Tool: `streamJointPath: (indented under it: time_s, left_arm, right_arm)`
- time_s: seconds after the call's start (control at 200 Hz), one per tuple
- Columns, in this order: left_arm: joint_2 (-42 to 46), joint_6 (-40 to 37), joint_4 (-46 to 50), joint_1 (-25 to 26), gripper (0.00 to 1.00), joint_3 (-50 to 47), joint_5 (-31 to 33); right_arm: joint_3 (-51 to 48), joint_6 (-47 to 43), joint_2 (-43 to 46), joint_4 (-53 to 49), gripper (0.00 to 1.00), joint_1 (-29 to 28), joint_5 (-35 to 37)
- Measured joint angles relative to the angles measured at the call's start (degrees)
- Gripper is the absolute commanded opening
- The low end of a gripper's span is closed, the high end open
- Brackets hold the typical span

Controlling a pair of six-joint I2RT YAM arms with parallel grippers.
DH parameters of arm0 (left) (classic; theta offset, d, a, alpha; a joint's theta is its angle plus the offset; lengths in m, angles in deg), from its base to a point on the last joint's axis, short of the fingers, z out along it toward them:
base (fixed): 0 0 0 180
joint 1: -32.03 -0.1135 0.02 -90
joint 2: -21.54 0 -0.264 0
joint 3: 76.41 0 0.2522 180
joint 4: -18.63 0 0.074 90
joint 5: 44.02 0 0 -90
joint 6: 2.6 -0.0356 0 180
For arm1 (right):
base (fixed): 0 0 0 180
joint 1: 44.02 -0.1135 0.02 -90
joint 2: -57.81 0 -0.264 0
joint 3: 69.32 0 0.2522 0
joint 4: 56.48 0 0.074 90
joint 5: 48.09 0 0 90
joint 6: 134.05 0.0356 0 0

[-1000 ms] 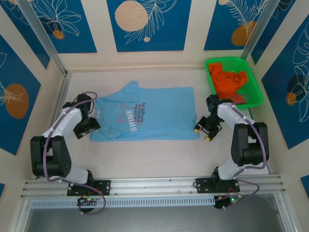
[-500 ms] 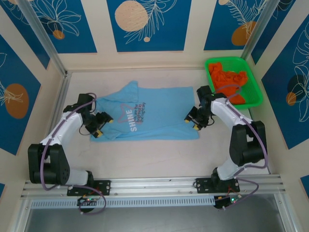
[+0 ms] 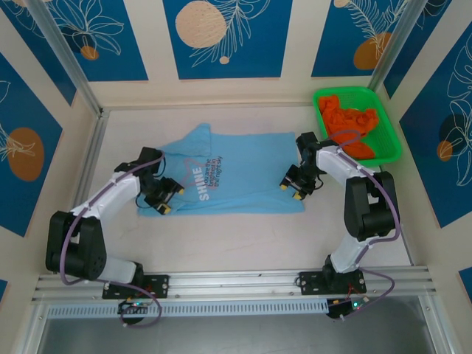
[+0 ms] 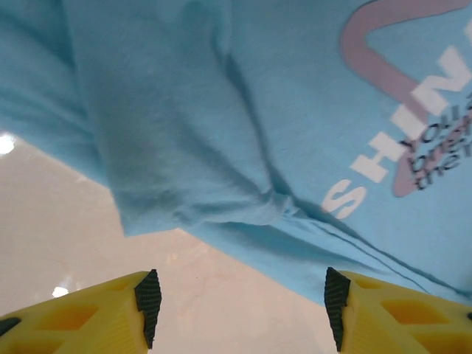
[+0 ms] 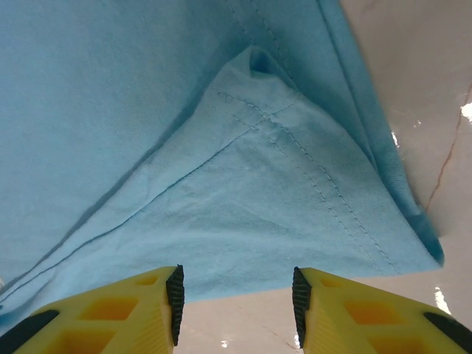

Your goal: Fold and stack the t-shirts

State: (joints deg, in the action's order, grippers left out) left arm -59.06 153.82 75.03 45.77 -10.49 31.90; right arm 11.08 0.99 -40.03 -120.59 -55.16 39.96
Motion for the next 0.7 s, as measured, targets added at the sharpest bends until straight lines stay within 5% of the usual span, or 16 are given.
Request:
streamJointPath:
  time_s: [0.7]
  left_arm:
    - [0.2,9.8,-9.2,0.8,0.4,-9.0,3.6]
  right_arm:
    - [-1.9,-1.6,0.2,0.2,0.46,0.0,-0.7]
